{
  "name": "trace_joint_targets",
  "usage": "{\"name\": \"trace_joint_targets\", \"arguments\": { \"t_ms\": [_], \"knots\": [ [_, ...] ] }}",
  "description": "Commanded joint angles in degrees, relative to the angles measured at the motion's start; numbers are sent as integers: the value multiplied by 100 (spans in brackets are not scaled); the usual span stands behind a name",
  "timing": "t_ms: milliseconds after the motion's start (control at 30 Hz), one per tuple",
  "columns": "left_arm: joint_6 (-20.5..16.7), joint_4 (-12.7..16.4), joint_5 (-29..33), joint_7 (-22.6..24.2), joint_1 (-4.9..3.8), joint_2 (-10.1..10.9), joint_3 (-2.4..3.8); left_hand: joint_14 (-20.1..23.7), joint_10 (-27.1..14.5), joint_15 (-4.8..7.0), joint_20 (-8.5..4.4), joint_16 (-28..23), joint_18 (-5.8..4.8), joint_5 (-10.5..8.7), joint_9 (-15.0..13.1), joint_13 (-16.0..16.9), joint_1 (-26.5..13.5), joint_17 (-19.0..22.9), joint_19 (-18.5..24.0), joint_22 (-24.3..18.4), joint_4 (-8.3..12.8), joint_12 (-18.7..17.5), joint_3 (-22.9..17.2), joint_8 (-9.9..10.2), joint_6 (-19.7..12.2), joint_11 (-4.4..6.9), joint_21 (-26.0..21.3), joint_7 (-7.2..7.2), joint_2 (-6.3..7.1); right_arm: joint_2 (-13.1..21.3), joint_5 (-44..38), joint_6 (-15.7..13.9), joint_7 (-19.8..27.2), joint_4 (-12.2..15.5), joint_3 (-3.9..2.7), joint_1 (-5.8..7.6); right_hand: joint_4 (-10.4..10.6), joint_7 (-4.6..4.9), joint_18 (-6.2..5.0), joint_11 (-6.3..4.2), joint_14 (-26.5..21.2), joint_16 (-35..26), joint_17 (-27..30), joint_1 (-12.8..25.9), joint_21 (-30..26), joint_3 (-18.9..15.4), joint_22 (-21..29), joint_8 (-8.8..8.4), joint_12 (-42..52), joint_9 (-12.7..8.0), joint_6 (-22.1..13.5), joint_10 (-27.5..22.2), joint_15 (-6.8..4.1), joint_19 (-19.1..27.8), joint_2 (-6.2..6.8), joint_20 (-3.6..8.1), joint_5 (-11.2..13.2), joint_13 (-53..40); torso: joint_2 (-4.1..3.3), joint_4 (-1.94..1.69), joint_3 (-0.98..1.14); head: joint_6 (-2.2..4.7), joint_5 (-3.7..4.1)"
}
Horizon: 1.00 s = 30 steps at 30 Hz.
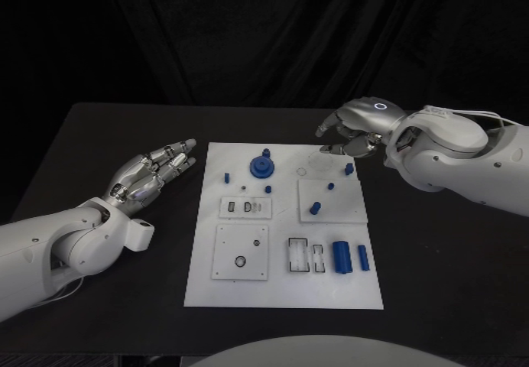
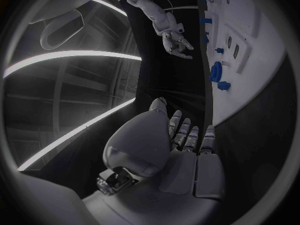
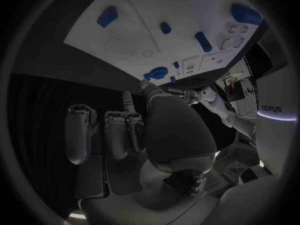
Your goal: Assemble the parts on the task board
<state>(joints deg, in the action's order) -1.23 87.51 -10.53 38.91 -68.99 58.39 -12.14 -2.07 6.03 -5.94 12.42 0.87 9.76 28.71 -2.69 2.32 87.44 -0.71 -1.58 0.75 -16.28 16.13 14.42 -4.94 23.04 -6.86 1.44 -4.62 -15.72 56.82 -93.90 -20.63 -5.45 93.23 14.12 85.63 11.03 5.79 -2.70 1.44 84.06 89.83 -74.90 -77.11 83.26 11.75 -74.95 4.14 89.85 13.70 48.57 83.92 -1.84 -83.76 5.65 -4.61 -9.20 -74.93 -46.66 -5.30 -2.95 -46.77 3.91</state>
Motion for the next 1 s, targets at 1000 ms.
{"name": "trace_joint_targets", "arguments": {
  "t_ms": [1000],
  "knots": [
    [114, -51, -3, 670, 10, -147, 4, -7, -13, -61, 40, -6, 47, 41, -8, -9, 78, -1, -6, 7, 18, -26, -54, -23, 9, -26, 3, -22, -15, 829, -38, -172, -377, 94, 14, -600, 569, 23, 81, -20, 594, 17, -1510, 201, -39, -405, -1256, -30, 15, -232, -128, 608, -14, -167, 263, 17, 609, -1507, -18, -52, 0, -2, 178]
  ]
}}
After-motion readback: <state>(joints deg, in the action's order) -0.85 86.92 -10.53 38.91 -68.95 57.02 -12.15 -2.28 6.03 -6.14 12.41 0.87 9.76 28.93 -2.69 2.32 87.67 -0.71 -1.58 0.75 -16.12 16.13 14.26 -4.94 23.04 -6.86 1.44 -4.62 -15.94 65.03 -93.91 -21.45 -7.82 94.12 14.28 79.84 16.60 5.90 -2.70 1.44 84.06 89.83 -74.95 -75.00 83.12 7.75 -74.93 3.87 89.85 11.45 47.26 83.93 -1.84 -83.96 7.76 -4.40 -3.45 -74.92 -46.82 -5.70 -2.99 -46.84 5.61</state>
